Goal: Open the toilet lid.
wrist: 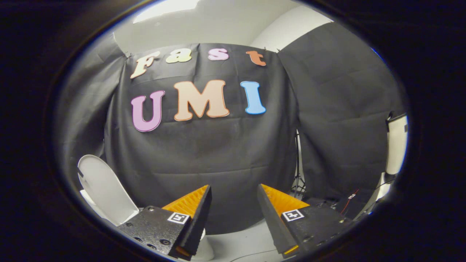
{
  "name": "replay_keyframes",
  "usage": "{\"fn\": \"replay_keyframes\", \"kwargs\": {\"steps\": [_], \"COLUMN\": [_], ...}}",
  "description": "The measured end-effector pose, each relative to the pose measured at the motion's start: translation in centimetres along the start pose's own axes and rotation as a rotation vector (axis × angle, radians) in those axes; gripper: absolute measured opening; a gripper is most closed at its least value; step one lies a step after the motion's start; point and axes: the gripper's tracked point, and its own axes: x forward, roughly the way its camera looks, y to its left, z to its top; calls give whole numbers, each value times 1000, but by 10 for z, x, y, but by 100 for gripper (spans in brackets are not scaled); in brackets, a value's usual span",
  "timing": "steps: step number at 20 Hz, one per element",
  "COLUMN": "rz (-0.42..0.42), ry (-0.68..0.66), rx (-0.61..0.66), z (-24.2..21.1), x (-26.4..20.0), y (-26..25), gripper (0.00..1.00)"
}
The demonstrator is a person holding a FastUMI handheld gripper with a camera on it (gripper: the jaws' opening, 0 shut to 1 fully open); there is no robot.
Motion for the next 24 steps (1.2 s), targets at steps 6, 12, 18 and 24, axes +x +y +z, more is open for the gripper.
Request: {"fn": "replay_keyframes", "kwargs": {"steps": [6,12,18,24], "rz": [44,52,143,252], "ry": [30,109,213,289], "rx": [70,76,-29,-135], "z": [-20,-45,-60,-81], "x": [57,76,48,10], "y": [-30,-77,-90,-83], "gripper": [78,77,76,75]}}
